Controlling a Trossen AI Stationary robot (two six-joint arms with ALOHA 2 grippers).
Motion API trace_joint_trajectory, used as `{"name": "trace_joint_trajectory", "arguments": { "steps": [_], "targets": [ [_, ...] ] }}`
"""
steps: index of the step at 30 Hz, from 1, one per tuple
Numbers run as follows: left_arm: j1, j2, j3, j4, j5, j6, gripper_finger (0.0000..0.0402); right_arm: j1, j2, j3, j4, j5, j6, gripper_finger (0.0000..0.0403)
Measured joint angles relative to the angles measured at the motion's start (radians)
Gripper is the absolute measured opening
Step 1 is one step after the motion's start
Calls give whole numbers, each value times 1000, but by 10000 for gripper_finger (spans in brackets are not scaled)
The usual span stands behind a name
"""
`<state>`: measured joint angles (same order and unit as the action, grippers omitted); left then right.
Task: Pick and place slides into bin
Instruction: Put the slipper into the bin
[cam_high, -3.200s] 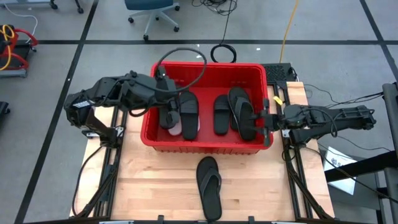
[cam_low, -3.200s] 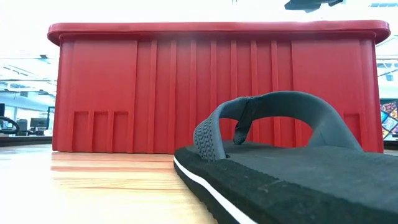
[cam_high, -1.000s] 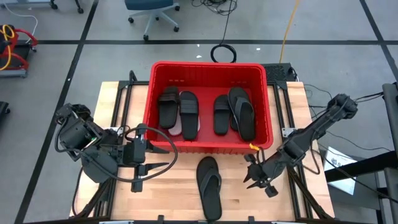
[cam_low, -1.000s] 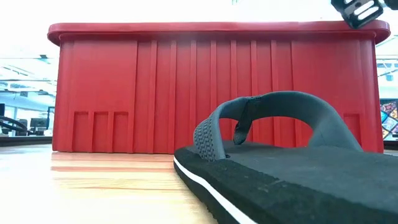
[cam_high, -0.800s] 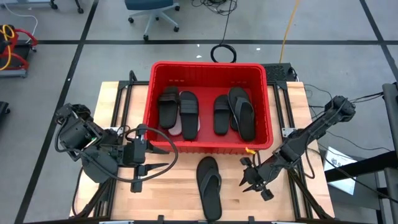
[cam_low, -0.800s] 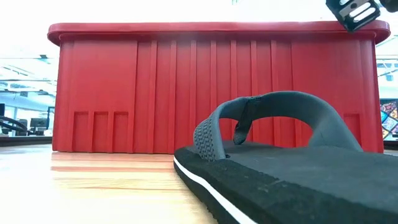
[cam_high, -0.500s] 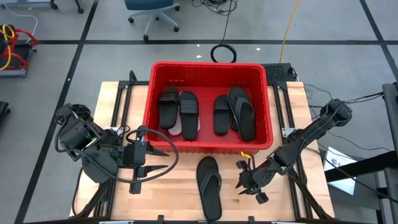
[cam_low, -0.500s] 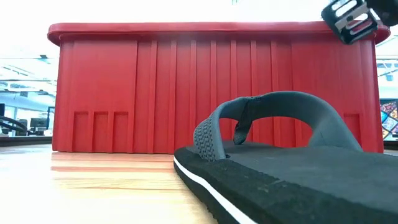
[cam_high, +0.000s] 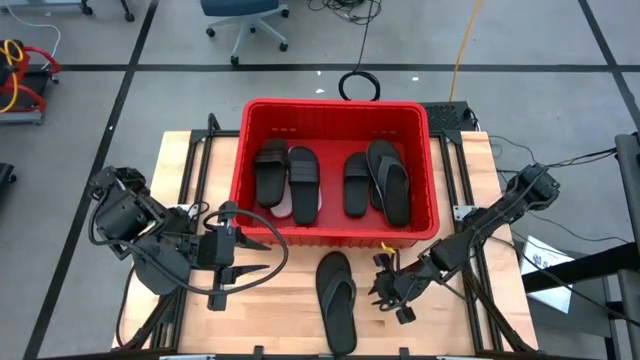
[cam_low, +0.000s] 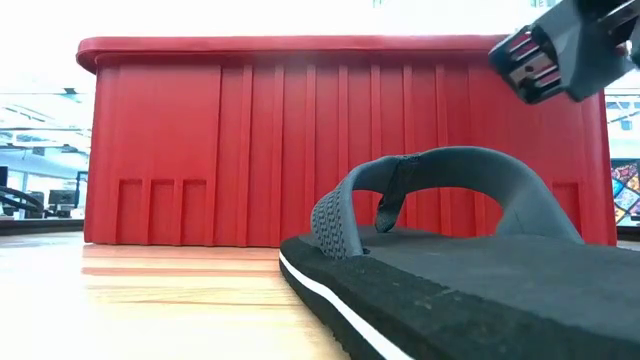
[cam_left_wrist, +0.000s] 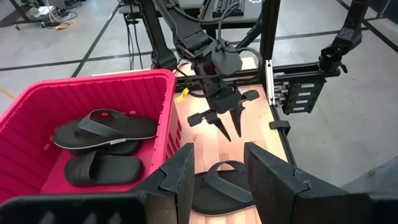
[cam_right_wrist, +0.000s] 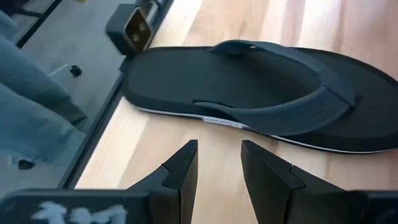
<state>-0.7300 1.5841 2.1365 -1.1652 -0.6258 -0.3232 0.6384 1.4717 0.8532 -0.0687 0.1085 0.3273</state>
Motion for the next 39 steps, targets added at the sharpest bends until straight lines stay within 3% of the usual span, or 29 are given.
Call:
{"name": "trace_joint_trajectory", "arguments": {
  "steps": [11,19,23,29,39],
  "targets": [
    [0,0,0,-5,28,-4,138,-44,44,0,50,-2,25,116],
    [0,0,0,-6,32,-5,138,-83,48,-23,72,-4,142,116],
    [0,0,0,-6,33,-5,138,-94,48,-110,204,-7,236,116],
    [0,0,0,-6,34,-5,138,-95,36,-263,553,-8,284,116],
    [0,0,0,-7,34,-3,138,-98,40,-314,565,-1,308,116]
  ]
}}
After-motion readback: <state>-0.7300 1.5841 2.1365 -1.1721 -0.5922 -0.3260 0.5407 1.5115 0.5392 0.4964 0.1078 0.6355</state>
